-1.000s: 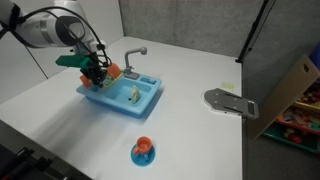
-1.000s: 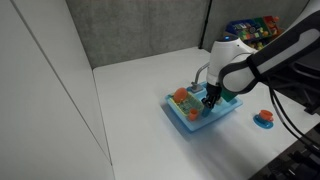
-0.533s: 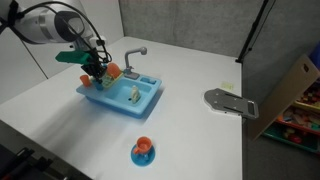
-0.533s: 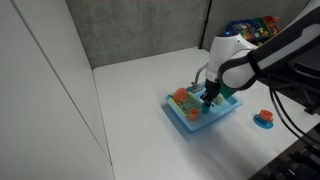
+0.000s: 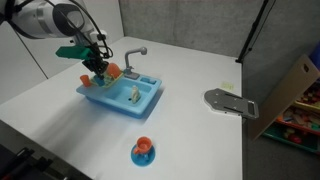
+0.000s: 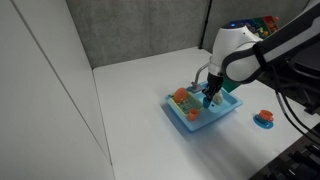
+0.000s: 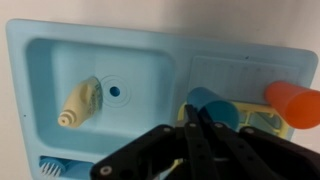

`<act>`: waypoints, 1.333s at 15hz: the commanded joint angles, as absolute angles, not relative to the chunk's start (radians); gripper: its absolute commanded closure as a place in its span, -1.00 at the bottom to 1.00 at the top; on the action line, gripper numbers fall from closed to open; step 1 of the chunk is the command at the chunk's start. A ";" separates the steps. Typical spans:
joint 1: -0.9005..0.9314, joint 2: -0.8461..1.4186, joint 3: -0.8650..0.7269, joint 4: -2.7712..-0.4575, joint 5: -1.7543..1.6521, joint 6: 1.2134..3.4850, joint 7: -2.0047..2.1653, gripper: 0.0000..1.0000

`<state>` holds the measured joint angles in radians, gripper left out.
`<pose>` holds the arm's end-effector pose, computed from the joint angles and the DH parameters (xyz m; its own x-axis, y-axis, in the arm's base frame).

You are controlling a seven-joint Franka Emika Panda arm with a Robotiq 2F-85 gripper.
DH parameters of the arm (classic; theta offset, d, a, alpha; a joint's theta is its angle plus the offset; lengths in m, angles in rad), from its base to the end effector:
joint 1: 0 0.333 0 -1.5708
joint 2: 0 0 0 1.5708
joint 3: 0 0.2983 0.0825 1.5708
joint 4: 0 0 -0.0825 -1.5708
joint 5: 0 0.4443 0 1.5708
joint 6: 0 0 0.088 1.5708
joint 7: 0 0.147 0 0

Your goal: Place the blue cup on the table

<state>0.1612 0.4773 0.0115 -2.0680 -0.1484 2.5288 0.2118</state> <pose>0.6049 0.1041 0.0904 0.9967 0.0816 -0.0041 0.0816 -0.9934 0.0805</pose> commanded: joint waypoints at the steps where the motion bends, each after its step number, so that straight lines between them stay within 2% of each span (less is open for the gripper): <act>1: 0.123 0.411 0.002 -2.109 -0.115 2.530 0.188 0.93; 20: -0.127 0.456 -0.103 -2.005 0.078 2.435 0.162 0.93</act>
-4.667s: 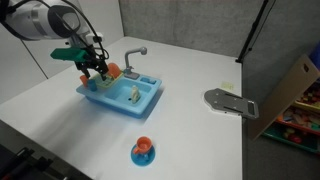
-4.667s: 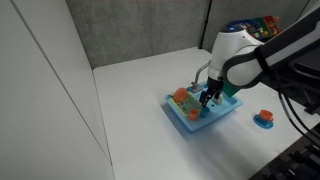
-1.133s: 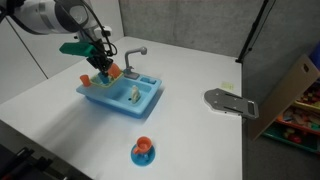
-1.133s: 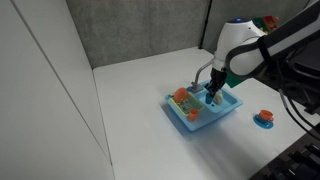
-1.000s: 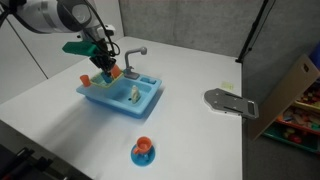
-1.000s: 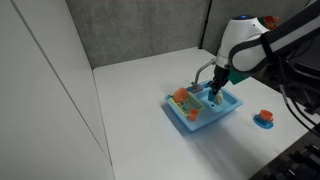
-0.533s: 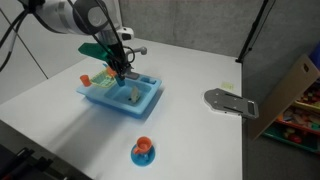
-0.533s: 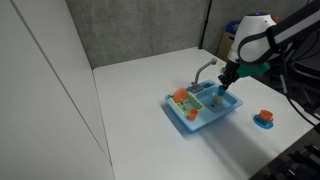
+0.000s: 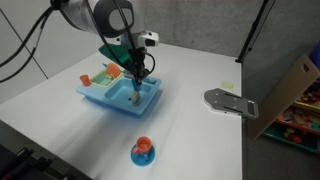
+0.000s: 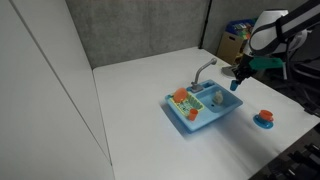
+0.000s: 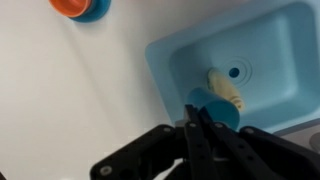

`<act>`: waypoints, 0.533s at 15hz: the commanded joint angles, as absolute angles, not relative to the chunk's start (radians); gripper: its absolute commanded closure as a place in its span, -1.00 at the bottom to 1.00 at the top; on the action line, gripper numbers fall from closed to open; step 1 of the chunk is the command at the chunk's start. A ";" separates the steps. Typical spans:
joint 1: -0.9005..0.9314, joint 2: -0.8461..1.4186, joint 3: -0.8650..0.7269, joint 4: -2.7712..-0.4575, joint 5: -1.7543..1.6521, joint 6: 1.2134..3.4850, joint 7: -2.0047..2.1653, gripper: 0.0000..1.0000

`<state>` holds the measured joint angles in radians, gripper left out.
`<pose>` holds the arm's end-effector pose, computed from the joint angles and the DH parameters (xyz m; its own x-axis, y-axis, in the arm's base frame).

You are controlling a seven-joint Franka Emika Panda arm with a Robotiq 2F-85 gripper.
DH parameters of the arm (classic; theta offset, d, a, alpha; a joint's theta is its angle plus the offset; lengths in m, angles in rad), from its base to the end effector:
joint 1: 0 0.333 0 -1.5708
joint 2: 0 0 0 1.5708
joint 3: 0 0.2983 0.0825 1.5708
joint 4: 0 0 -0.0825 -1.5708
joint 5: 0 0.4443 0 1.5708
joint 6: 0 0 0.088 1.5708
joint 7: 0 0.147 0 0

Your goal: Place the blue cup on the table

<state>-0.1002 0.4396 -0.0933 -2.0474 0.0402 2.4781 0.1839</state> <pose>0.6126 -0.1222 0.1190 0.9209 -0.3899 -0.0035 -0.3898 -0.9208 0.0160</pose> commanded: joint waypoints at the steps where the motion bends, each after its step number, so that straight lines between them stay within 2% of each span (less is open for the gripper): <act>1: -0.135 0.460 -0.108 -1.997 0.086 2.427 0.166 0.93; 8: -0.136 0.448 -0.118 -2.024 0.081 2.450 0.171 0.89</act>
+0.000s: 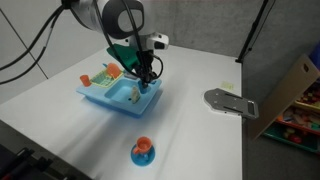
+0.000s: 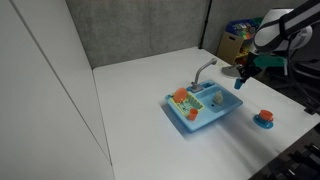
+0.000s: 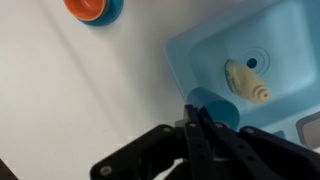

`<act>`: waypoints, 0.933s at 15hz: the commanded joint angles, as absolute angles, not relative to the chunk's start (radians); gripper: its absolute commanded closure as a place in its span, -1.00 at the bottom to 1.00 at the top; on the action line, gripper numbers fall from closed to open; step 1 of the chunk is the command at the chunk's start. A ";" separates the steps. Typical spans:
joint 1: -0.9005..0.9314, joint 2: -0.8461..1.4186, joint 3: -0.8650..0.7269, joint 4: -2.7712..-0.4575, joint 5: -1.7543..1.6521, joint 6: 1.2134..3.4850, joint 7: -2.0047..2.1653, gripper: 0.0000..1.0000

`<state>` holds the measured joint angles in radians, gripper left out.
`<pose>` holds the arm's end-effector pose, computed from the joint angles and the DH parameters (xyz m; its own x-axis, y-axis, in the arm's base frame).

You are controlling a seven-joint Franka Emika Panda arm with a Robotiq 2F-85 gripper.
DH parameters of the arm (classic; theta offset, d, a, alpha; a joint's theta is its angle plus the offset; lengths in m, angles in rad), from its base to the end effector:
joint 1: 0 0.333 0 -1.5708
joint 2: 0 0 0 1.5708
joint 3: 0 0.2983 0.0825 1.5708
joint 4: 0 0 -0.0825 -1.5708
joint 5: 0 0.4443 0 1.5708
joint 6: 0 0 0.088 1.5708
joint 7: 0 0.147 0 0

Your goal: Place the blue cup on the table

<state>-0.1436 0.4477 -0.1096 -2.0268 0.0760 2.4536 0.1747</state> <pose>0.6083 -0.1588 0.1210 0.8884 -0.4589 -0.0169 -0.4589 -0.8885 0.0031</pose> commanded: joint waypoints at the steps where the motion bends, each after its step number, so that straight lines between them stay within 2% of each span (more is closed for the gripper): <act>1: -0.135 0.448 -0.117 -2.024 0.082 2.450 0.171 0.89; 14: -0.168 0.519 -0.162 -1.903 0.110 2.426 0.227 0.94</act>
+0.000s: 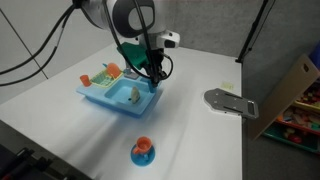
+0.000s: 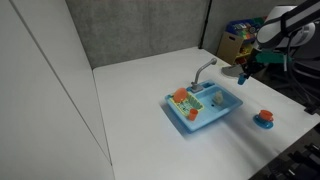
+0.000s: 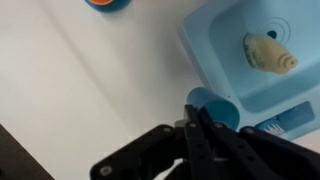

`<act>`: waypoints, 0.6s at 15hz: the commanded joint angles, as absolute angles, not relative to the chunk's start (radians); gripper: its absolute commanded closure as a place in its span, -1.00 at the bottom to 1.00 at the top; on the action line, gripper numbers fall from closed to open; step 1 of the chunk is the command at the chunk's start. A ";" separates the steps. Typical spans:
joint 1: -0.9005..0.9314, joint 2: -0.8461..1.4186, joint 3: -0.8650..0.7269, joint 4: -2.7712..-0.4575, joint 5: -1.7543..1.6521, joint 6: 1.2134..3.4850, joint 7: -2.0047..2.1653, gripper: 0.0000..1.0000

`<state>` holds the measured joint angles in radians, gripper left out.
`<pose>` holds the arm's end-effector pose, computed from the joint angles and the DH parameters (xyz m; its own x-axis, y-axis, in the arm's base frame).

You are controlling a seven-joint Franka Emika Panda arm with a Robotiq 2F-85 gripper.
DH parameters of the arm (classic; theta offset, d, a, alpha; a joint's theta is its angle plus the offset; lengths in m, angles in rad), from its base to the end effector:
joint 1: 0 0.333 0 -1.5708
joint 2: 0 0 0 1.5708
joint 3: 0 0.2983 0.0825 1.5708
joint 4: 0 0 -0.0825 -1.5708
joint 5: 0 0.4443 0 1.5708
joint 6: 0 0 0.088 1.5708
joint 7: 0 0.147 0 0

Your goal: Place the blue cup on the table

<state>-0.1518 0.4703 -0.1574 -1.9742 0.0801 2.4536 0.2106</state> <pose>0.6166 -0.1985 0.1313 0.8451 -0.5343 0.0205 -0.5346 -0.8450 0.0153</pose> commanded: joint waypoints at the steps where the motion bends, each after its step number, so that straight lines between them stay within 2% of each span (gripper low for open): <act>1: -0.176 0.536 -0.161 -1.885 0.122 2.422 0.225 0.94; 9: -0.230 0.664 -0.173 -1.756 0.170 2.388 0.229 0.94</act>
<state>-0.2121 0.6113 -0.1663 -1.8284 0.1506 2.4197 0.2126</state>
